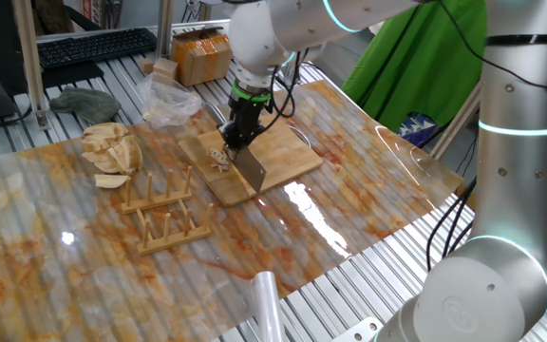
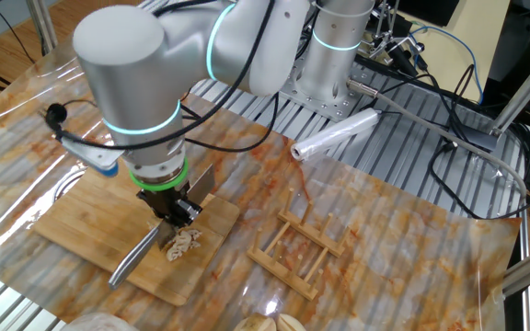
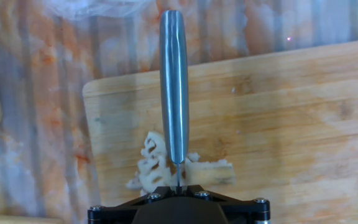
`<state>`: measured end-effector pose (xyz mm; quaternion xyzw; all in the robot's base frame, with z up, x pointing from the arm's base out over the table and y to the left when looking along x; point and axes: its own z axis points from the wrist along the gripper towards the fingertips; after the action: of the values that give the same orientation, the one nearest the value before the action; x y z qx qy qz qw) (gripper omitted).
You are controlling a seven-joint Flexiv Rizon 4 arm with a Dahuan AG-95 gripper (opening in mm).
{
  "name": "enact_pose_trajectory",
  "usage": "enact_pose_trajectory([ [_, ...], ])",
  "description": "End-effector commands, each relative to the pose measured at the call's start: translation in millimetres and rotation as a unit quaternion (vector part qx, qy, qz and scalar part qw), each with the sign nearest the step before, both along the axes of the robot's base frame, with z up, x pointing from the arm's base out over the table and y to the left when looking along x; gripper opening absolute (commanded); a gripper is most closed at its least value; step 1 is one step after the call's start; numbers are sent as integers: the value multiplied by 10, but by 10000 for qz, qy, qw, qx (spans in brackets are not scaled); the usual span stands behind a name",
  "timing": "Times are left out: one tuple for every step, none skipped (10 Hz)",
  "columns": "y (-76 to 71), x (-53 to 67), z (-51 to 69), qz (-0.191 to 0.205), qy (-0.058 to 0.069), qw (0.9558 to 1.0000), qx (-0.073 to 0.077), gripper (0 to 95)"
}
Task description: Slice the lotus root
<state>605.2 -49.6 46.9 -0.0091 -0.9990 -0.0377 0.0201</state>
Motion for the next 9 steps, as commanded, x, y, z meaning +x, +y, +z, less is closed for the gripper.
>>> enact_pose_trajectory([
  [-8,43,53,-10,50,10000,-21,0],
  [-17,34,112,-1,82,10000,-44,0],
  [-26,27,160,-5,114,9999,-39,0],
  [-39,16,226,-3,143,9999,-43,0],
  [-68,2,299,10,134,9999,-58,0],
  [-100,-5,333,42,128,9999,-66,0],
  [-136,-8,341,91,110,9999,-90,0],
  [-158,-7,336,109,105,9998,-91,0],
  [-195,-6,331,152,101,9998,-92,0],
])
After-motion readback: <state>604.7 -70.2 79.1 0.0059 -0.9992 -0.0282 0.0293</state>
